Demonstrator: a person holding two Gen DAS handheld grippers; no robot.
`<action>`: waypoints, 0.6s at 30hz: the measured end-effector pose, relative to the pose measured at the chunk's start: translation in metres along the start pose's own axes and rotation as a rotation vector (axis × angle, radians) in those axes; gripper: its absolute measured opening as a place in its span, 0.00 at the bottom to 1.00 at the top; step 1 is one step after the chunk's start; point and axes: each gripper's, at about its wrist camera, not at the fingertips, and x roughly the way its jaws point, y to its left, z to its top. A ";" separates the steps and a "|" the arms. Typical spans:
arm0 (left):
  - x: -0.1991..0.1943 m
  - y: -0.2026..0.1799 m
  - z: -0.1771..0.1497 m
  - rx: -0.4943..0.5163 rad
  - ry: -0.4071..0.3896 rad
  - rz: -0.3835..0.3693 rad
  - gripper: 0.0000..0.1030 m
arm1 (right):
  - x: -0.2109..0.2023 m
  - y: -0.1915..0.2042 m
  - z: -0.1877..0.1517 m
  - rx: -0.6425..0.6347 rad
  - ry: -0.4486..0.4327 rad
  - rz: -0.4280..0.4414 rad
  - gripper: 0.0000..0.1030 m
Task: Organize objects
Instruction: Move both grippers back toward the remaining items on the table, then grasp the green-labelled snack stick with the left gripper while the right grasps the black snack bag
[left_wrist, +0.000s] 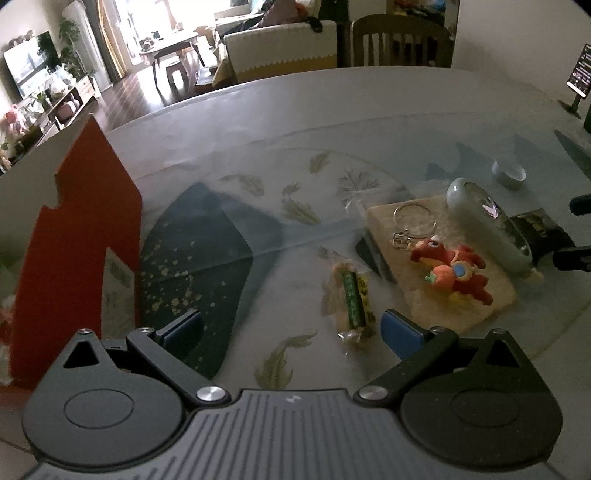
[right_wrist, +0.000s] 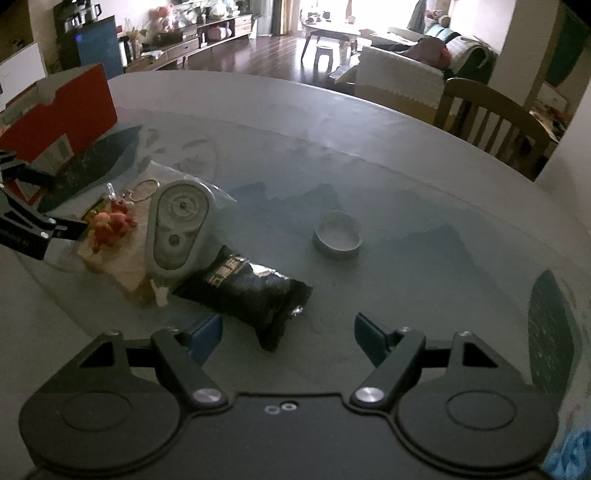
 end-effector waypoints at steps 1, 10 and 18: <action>0.001 0.000 0.000 0.002 0.002 -0.001 1.00 | 0.002 0.000 0.002 -0.007 0.001 0.006 0.76; 0.009 -0.003 0.005 0.001 -0.008 0.001 1.00 | 0.019 0.008 0.013 -0.071 0.004 0.048 0.74; 0.006 -0.004 0.006 -0.007 -0.027 -0.025 0.86 | 0.022 0.011 0.016 -0.065 -0.003 0.076 0.73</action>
